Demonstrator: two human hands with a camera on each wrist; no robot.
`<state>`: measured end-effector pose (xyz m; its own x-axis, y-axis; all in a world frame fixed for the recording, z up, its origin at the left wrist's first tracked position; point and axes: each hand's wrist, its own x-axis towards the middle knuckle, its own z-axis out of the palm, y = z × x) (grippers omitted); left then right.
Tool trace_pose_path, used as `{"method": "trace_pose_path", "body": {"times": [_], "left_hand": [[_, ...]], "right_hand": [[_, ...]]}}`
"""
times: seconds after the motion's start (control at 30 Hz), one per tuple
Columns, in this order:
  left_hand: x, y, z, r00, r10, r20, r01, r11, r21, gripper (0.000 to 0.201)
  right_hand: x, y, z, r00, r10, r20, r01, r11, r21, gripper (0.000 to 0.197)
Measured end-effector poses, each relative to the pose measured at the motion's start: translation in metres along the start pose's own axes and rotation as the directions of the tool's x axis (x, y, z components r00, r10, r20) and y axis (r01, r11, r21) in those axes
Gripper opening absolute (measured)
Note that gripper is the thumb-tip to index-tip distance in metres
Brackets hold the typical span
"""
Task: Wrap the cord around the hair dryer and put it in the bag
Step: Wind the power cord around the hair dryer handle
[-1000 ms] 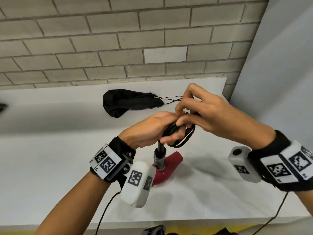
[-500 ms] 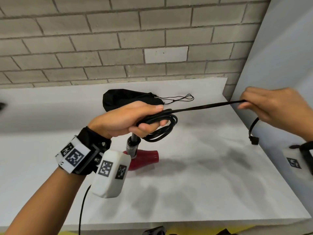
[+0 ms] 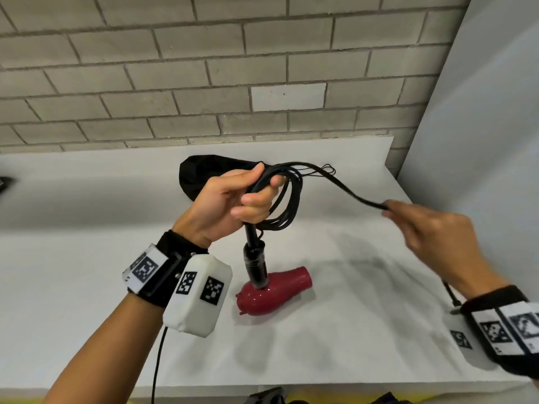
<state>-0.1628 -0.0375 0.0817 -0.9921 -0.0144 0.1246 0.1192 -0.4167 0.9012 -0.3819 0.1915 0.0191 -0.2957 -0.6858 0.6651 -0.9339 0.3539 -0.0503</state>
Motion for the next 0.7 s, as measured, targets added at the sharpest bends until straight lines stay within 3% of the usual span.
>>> {"method": "trace_pose_path", "body": {"times": [0.13, 0.27, 0.37, 0.63, 0.7], "left_hand": [[0.011, -0.007, 0.005, 0.998, 0.049, -0.044, -0.052, 0.997, -0.064, 0.029], [0.018, -0.012, 0.010, 0.995, 0.062, -0.085, -0.064, 0.997, -0.030, 0.031], [0.022, -0.015, 0.011, 0.992, 0.051, -0.118, -0.053, 0.999, -0.011, 0.031], [0.028, -0.029, 0.031, 0.989, -0.018, -0.147, 0.053, 0.970, 0.237, 0.029], [0.028, -0.025, 0.035, 0.985, -0.006, -0.175, 0.053, 0.963, 0.263, 0.030]], "right_hand": [[-0.010, -0.043, 0.007, 0.982, -0.071, 0.177, 0.105, 0.976, -0.189, 0.014], [-0.015, -0.082, 0.006, 0.929, -0.195, 0.313, 0.265, 0.943, -0.200, 0.038], [-0.012, -0.101, -0.003, 0.895, -0.251, 0.368, 0.341, 0.918, -0.203, 0.041], [0.020, -0.130, -0.035, 0.862, -0.483, 0.154, 0.505, 0.840, -0.197, 0.009], [0.031, -0.127, -0.039, 0.875, -0.473, 0.098, 0.483, 0.860, -0.162, 0.018]]}}
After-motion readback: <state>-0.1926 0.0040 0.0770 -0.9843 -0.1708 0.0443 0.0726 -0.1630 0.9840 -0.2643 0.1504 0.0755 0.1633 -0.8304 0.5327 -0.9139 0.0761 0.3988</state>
